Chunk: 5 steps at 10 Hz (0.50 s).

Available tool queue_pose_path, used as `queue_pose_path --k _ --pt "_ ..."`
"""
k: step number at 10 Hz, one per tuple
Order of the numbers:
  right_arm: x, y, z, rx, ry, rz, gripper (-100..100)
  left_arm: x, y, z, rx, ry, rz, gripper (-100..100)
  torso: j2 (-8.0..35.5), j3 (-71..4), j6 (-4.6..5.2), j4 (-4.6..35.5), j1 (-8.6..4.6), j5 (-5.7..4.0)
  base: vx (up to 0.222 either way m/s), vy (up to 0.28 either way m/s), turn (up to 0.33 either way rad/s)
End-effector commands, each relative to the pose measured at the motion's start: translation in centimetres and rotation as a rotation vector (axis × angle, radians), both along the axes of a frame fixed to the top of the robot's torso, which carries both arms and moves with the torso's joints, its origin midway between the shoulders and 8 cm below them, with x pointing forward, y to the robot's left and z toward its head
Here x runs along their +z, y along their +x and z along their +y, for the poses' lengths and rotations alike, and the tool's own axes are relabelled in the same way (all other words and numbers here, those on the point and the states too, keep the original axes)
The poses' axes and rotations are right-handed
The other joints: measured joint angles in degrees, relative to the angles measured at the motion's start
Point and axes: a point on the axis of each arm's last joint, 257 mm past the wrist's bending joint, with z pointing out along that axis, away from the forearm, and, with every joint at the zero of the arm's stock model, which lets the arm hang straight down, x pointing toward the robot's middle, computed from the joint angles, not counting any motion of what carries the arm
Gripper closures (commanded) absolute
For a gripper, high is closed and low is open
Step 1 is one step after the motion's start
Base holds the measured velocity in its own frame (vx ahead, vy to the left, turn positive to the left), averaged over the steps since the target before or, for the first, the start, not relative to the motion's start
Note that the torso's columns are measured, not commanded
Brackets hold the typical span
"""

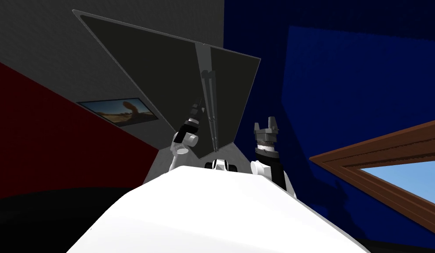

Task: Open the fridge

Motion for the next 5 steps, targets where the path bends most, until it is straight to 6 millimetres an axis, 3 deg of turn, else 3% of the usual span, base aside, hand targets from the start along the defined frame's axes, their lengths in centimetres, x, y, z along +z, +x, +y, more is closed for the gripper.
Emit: queue_pose_path --k 1,2,4,5 --pt "0.0 0.0 0.0 0.0 0.0 0.0 0 0.0 0.8 -0.6 -0.009 0.014 0.032 -100 0.0 0.0 -0.03 -0.01 0.02 0.01 0.007 -0.009 0.001" --pt "0.0 0.0 0.0 0.0 0.0 0.0 0 0.6 1.2 -2.0 -0.032 0.03 0.038 -100 0.02 0.01 -0.03 0.0 0.06 0.02 0.013 -0.013 -0.061" --pt "0.0 0.0 0.0 0.0 0.0 0.0 0 0.7 1.6 -2.3 -0.031 0.037 0.056 -100 -0.01 -0.01 -0.03 -0.01 0.02 0.01 0.012 -0.008 -0.013" --pt "0.0 0.0 0.0 0.0 0.0 0.0 0 1.4 1.9 -3.6 -0.052 0.056 0.06 -100 0.02 0.01 -0.03 0.0 0.05 0.02 0.006 -0.011 -0.022"
